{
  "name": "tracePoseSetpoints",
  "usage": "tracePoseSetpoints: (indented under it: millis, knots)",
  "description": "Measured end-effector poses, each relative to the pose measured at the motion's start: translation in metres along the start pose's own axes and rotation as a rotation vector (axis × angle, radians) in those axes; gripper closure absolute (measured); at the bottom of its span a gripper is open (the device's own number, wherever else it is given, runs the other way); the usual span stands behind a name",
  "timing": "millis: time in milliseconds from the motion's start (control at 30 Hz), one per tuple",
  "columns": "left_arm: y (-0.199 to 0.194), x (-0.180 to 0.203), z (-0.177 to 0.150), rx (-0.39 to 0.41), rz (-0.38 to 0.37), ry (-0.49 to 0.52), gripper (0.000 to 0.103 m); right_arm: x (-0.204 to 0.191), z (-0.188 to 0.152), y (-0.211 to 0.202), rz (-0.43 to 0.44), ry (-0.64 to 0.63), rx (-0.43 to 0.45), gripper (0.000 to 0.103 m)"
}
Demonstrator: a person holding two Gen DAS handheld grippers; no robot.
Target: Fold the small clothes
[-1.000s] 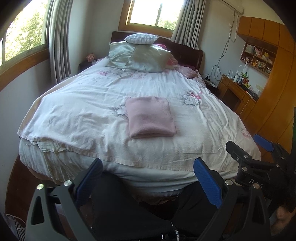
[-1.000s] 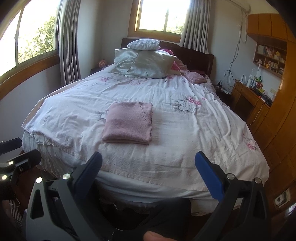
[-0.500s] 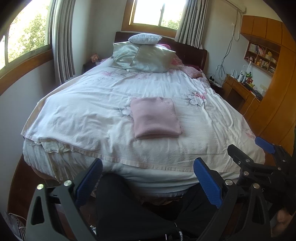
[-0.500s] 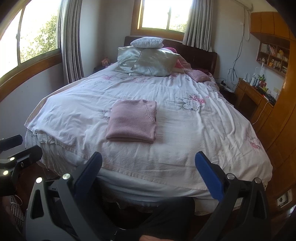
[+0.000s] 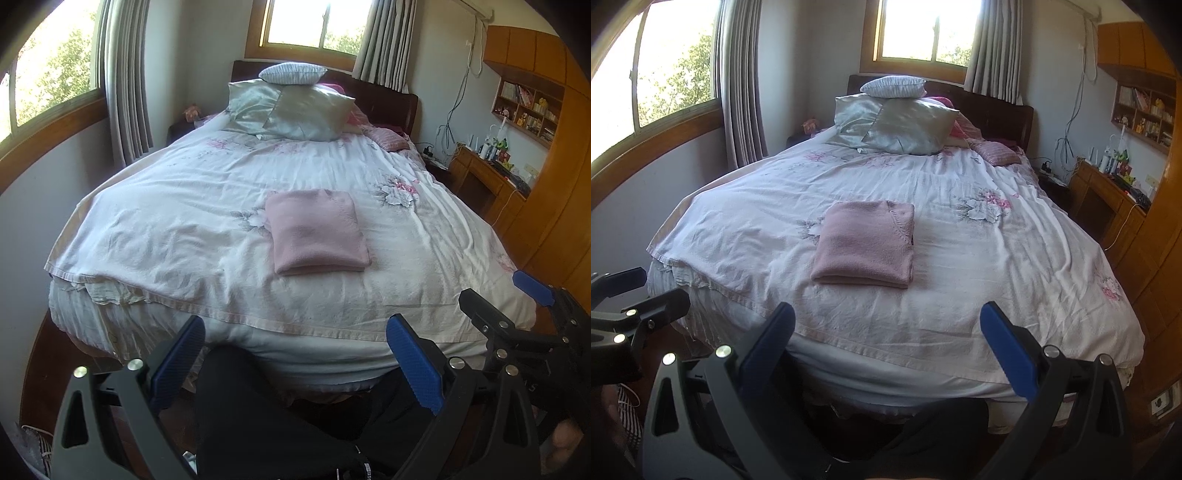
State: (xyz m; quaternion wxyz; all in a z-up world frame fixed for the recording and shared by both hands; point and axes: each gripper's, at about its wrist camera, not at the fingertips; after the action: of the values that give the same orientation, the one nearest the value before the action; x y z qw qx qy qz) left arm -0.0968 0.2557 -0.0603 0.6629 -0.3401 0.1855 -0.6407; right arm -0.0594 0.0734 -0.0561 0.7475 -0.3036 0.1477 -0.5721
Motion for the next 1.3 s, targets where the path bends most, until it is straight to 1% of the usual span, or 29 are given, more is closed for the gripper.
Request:
tracePoseSetpoints:
  millis: [1000,1067,1300]
  knots:
    - [0.015,-0.009,-0.004,-0.024,0.014,0.002,0.004,0.004,0.0,0.016,-0.002,0.004,-0.014,0.003]
    - [0.021,-0.011,-0.001,-0.028,0.013,0.005,0.004,0.003,0.0,0.017,-0.004,0.005,-0.015,0.003]
    - [0.023,-0.011,0.0,-0.029,0.014,0.008,0.004,0.004,0.0,0.018,-0.003,0.004,-0.014,0.003]
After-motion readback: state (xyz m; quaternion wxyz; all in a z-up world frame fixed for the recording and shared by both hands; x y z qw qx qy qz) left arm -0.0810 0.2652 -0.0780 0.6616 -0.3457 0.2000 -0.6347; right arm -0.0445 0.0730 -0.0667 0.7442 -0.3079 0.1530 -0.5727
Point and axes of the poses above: each gripper's, at about its wrist camera, not at the fingertips, and y roughly the way its jaws point, x to its right, z to its top, and after that the axes turned 5 degrees about -z, right-handed
